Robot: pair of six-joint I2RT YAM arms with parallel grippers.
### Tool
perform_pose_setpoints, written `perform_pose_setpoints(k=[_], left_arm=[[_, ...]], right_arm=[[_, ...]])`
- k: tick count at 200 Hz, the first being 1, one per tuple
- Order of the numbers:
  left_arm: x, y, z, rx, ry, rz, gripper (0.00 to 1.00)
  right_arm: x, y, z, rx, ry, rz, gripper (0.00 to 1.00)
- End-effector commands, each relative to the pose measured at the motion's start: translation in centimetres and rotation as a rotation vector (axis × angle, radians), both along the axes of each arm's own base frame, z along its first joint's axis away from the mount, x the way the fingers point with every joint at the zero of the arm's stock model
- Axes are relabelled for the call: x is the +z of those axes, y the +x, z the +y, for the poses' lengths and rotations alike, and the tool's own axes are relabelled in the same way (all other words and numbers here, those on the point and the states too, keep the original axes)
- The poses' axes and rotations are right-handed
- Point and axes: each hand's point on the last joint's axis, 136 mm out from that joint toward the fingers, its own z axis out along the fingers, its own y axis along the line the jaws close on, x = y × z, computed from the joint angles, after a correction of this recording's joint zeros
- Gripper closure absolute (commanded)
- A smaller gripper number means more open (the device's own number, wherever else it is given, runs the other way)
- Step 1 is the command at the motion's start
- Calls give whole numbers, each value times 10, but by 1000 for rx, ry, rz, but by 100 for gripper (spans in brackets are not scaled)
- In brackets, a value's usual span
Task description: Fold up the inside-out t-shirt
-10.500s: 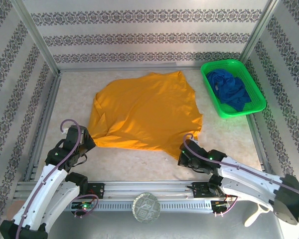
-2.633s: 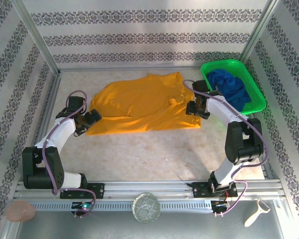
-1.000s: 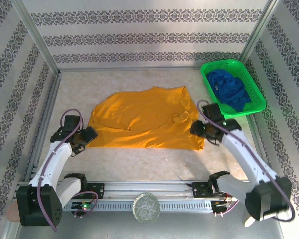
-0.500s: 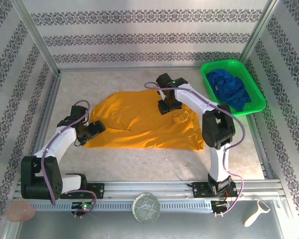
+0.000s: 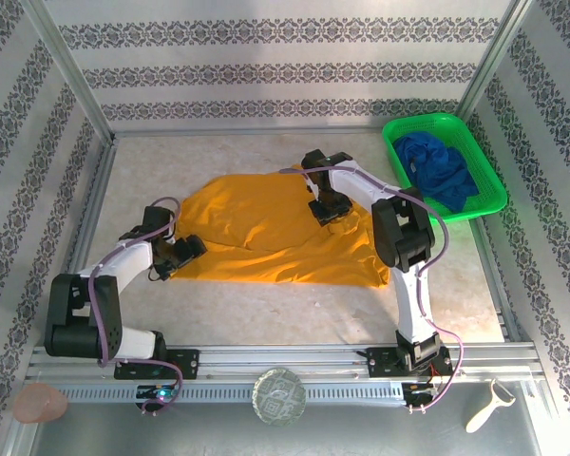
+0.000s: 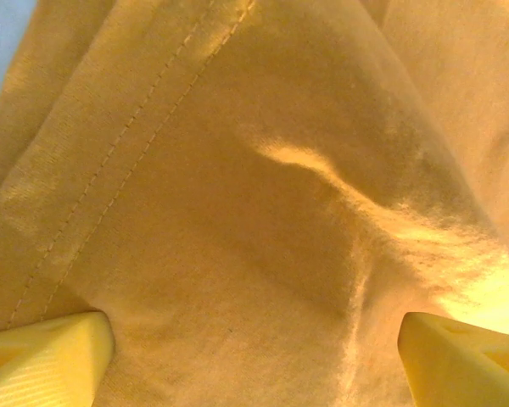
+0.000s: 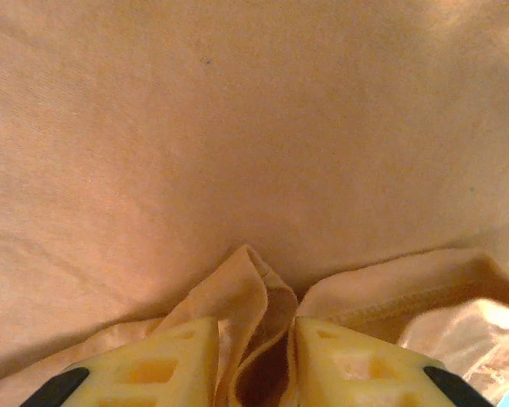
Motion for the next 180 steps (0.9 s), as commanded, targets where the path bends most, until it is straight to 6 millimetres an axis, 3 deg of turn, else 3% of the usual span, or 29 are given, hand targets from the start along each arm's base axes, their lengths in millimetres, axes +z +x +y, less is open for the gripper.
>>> perform_pose_setpoints(k=[1,12,44,84,111,117,124,130,150,180], left_arm=[[-21,-7,-3,0,-5,47,11],[-24,-8,-3,1,-3,56,11],[-35,-16,0,7,12,88,11],[-37,-24,3,12,30,105,11],[-37,-28,3,14,31,112,11],[-37,-28,3,18,29,113,11],[-36,-28,3,18,27,111,11],[-36,-29,3,18,25,113,11],[-27,-28,1,14,15,101,11],[5,-21,-2,15,-4,32,10]], right_arm=[[2,5,-2,-18,11,2,87],[4,6,-3,-22,20,-3,100],[27,15,-4,-61,70,-79,100],[65,39,6,-187,256,-236,100],[69,57,22,-260,401,-280,100],[66,60,28,-264,433,-267,84],[62,61,33,-268,456,-243,58],[60,61,36,-274,468,-227,48],[64,59,26,-305,471,-254,44],[66,52,-22,-424,452,-303,45]])
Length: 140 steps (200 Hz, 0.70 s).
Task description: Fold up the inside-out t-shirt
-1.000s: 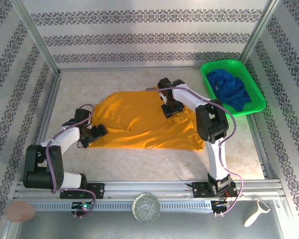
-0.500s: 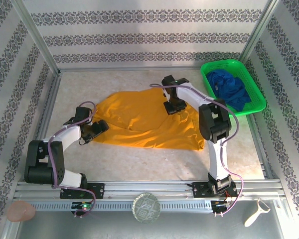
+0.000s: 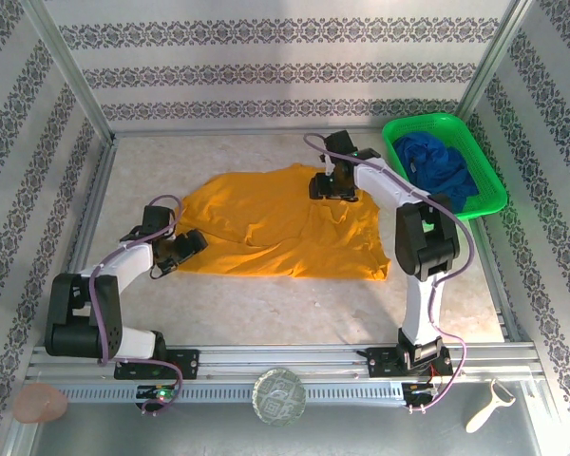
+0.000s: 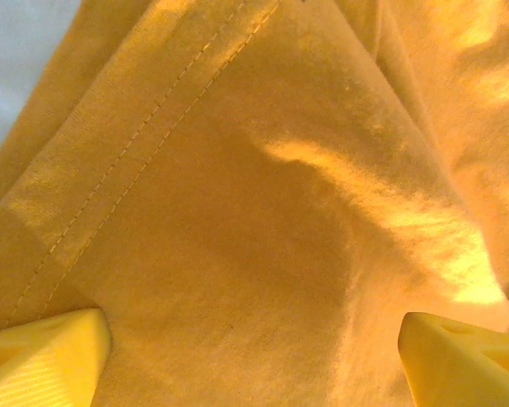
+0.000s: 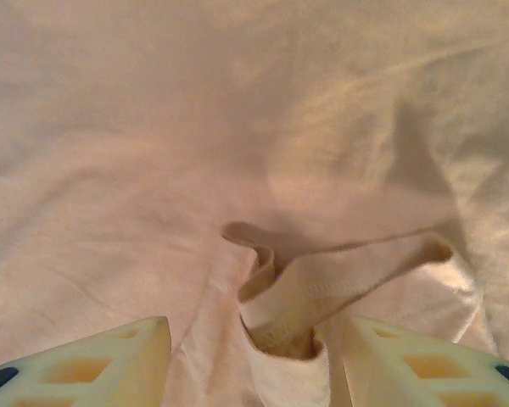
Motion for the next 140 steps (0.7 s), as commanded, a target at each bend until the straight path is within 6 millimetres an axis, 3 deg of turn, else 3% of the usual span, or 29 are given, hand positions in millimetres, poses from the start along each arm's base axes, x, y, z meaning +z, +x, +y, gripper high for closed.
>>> perform_pose_setpoints(k=[1,22,50,140], left_arm=[[0,-33,-3,6,-6,106,10],[25,-27,-6,4,-23,45,9],[41,-18,-11,-12,-51,13,9],[12,-9,-15,-27,-68,77,8]], right_arm=[[15,2,-37,-127,34,-36,45],[2,0,-59,-162,37,3,48],[-16,7,-62,-146,9,49,49],[-46,26,-47,-124,-12,110,57]])
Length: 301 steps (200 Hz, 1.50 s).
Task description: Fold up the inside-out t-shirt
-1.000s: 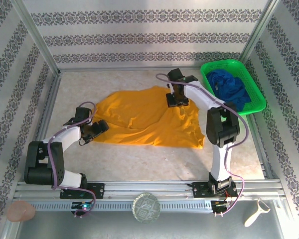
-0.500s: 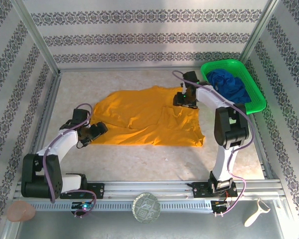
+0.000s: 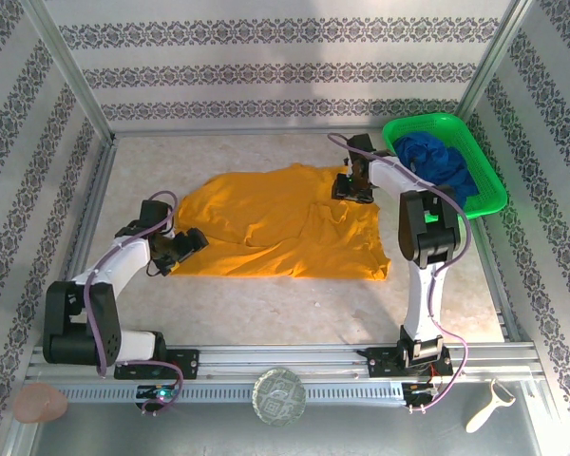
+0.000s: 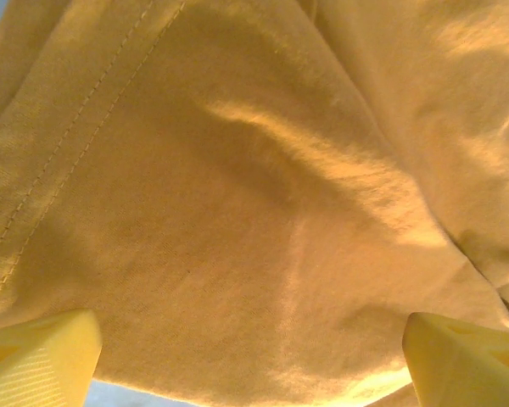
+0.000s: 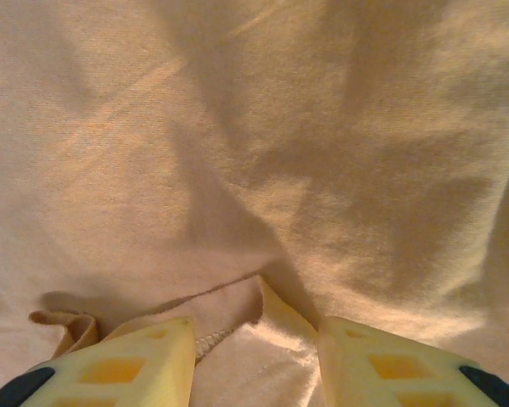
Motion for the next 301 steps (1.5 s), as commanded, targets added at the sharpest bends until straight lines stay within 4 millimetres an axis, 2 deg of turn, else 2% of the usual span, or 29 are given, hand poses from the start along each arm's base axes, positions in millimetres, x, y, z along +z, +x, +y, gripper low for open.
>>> perform_pose_setpoints(k=[1,54,75,86,109,165,200,239,281,301], left_arm=[[-6,1,-5,-10,-12,10,8],[-26,-3,-5,10,-20,47,8],[-34,-5,-5,25,-26,61,8],[-37,-6,-4,31,-22,69,8],[-43,-11,-3,39,-14,89,8],[-51,-17,-1,47,-9,108,8],[-51,-17,-1,46,-7,108,8],[-52,-18,-1,48,-5,112,8],[-52,-18,0,46,-3,112,7],[-49,-15,-1,44,-6,101,7]], right_arm=[[-3,3,8,25,-3,16,57],[-16,1,6,34,-21,47,70],[-16,-1,4,34,-22,51,87],[-13,-3,3,34,-18,47,100],[-1,-7,-6,11,-10,17,100],[53,-12,-37,-108,-3,-147,100],[69,-8,-55,-155,-27,-203,100],[63,-3,-75,-209,-77,-184,100],[41,-1,-100,-273,-153,-114,100],[38,3,-106,-291,-154,-115,100]])
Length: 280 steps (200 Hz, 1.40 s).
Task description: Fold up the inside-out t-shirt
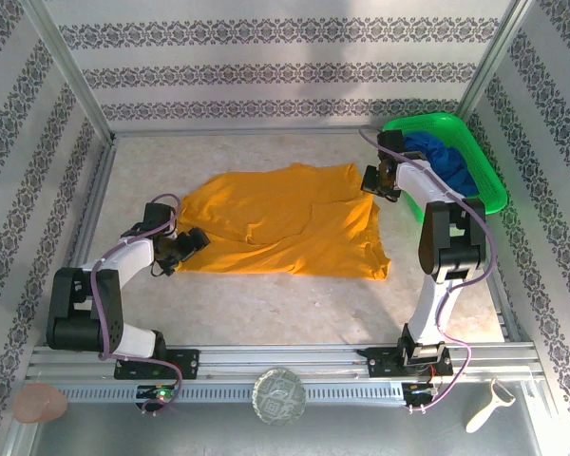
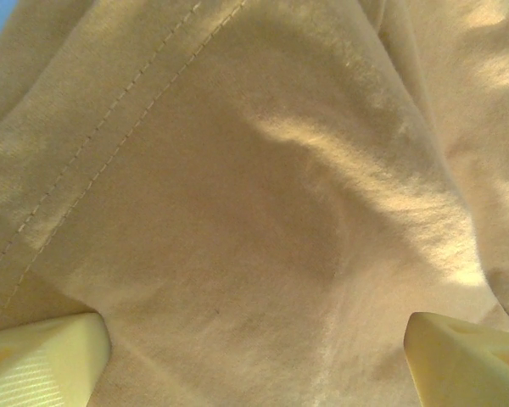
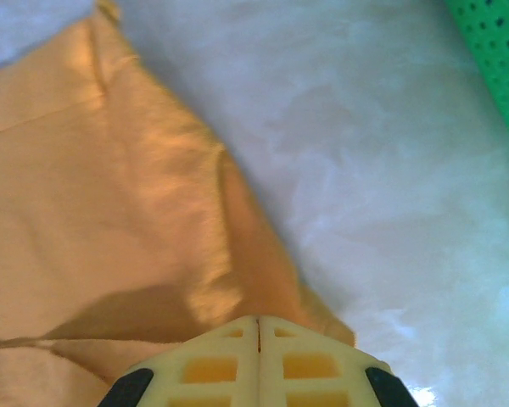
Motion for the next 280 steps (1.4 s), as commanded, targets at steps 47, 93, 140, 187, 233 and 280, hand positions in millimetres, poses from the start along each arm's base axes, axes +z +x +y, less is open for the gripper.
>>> perform_pose_setpoints(k=[47,93,140,187,233,280], left_arm=[[39,5,-2,-33,14,-48,0],[81,15,14,-54,99,-78,0],[39,0,33,-55,156,50,3],[4,-25,40,-44,191,143,6],[-27,-33,31,-3,118,183,39],[-24,-43,31,76,97,184,100]], right_arm=[[54,-17,3,-23,72,-105,39],[39,-119,3,-35,56,-51,37],[-5,-204,1,-54,70,69,33],[-37,-242,7,-69,100,164,31],[-58,-240,24,-111,170,195,47],[-31,-257,6,-267,169,101,100]])
